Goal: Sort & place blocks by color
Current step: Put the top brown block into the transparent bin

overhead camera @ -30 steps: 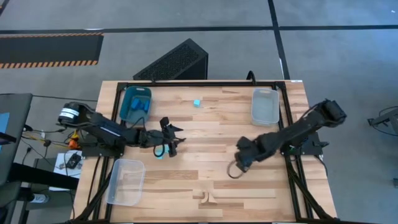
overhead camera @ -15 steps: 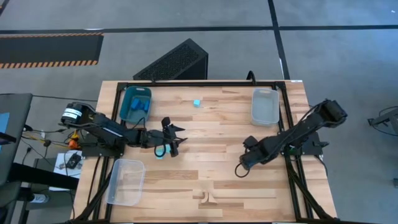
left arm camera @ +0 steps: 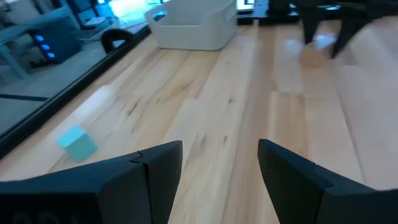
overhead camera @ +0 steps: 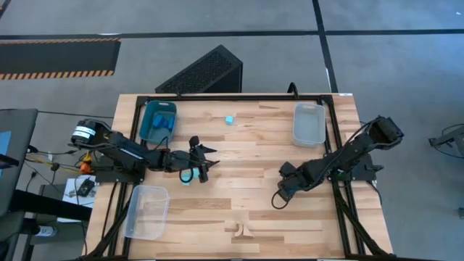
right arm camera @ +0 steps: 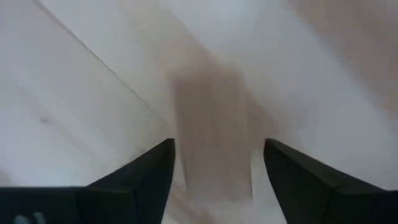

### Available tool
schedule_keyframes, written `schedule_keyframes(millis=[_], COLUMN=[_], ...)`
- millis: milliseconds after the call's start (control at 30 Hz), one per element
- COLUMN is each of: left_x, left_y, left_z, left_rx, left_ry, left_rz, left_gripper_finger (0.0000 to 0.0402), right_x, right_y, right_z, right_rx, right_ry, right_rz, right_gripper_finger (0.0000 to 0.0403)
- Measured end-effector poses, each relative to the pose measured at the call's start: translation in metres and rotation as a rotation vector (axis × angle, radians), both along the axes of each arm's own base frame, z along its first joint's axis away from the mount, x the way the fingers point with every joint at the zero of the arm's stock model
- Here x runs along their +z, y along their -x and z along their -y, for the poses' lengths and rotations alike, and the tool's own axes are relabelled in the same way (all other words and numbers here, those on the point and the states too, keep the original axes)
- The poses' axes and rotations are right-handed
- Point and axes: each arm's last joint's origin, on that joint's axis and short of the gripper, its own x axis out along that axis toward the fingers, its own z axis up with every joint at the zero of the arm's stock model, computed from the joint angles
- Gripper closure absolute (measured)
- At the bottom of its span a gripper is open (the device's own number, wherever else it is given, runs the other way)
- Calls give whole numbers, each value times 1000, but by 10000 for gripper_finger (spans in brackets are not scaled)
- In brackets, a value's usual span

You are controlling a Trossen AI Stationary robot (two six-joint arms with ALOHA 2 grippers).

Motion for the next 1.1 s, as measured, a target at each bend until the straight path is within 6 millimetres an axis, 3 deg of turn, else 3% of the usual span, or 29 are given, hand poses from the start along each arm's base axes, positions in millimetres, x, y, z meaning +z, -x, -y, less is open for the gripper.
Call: schedule_keyframes(millis=[333, 500, 633, 867, 1100], left_x=[6, 7, 7, 7, 16], left_y=[-4, -4, -4, -5, 0], left_z=[0, 2, 2, 6, 23], left_rx=[-96, -132, -135, -229, -328], left_ry=[-3, 14, 17, 53, -11], left_rz=[63, 77, 78, 77, 101], left_gripper_finger=[200, 200, 200, 200, 198], right_x=[6, 14, 35, 90, 119], right_y=[-24, -31, -49, -91, -104], right_z=[12, 11, 10, 2, 2], right_rx=[181, 234, 276, 380, 449], right_ry=[133, 196, 325, 542, 671], right_rz=[192, 242, 338, 744, 1000], right_gripper_finger=[290, 290, 290, 280, 278])
